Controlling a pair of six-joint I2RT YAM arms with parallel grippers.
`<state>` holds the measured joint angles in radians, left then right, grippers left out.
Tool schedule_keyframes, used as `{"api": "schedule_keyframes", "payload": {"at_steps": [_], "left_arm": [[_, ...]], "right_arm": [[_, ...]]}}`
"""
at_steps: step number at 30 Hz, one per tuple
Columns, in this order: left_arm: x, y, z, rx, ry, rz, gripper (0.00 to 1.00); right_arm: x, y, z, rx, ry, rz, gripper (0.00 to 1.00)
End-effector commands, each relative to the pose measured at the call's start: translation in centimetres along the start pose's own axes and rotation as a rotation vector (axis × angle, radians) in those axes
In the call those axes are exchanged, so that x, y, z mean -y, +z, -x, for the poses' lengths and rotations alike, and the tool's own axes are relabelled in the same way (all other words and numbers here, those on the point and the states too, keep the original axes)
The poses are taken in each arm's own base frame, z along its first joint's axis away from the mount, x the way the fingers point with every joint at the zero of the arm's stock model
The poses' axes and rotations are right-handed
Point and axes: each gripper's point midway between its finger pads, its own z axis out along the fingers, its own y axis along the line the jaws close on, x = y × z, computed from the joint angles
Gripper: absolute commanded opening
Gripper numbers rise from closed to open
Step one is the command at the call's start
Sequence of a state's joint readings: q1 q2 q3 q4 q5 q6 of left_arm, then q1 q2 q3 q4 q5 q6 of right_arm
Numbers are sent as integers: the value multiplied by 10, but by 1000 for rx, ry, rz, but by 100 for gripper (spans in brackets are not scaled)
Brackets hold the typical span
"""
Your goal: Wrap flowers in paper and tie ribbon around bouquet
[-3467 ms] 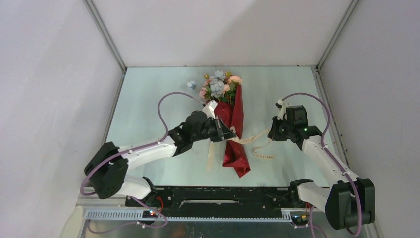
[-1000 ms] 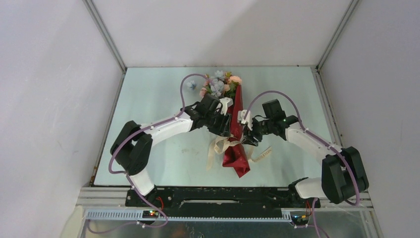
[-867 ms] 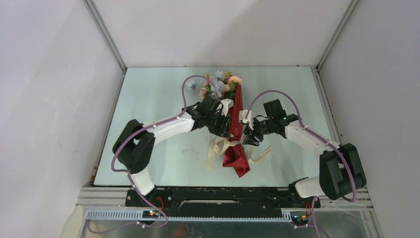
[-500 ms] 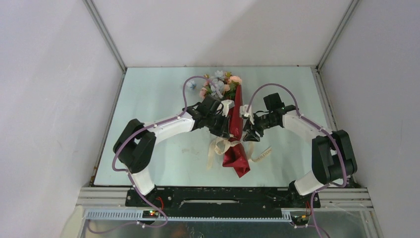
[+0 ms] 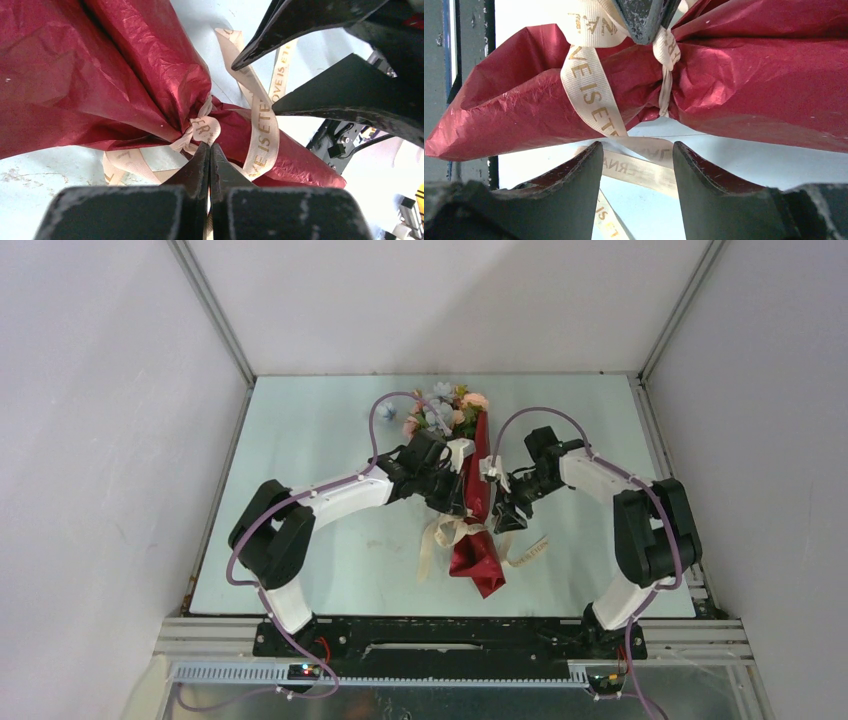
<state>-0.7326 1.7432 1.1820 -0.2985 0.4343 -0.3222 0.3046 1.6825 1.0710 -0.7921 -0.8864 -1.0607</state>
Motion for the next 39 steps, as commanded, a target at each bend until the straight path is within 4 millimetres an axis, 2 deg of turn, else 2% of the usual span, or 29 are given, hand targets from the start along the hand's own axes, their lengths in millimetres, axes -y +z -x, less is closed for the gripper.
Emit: {"api": "schedule_keyframes", "payload": {"at_steps": [1,4,6,7,8,9,11,15,18,24,27,30,33,39], "left_arm": [[14,-6,19,67,15,-58,0],[18,-8,21,86,19,-76,0],[19,-9,20,88,18,-78,0],[18,-9,20,89,16,-77,0],[19,-9,20,91,16,-79,0],[18,-9,20,92,15,-79,0],[19,-9,21,97,12,-83,0],[24,-12,26,125,6,-103,0],[25,-14,33,162,1,-103,0],[25,-16,38,212,-31,-111,0],[27,-16,44,246,-65,-141,0],[27,-14,45,246,-91,-162,0],[23,-11,42,225,-116,-151,11],[14,-12,27,173,-121,-102,25]], "right_arm": [[0,-1,6,-9,-11,24,56],[2,0,5,-14,8,28,50],[3,0,5,-14,14,28,36],[3,-1,7,-8,11,28,25],[2,-1,8,-5,11,29,20],[1,-2,11,7,2,28,9],[0,-5,20,32,-16,21,0],[8,-7,35,45,8,-73,0],[16,-9,35,7,130,-187,0],[3,-15,52,79,306,-349,0],[-5,-8,55,133,404,-361,0],[-19,0,58,138,390,-373,0],[-24,0,54,117,395,-410,0],[-28,-4,44,106,423,-455,0]]}}
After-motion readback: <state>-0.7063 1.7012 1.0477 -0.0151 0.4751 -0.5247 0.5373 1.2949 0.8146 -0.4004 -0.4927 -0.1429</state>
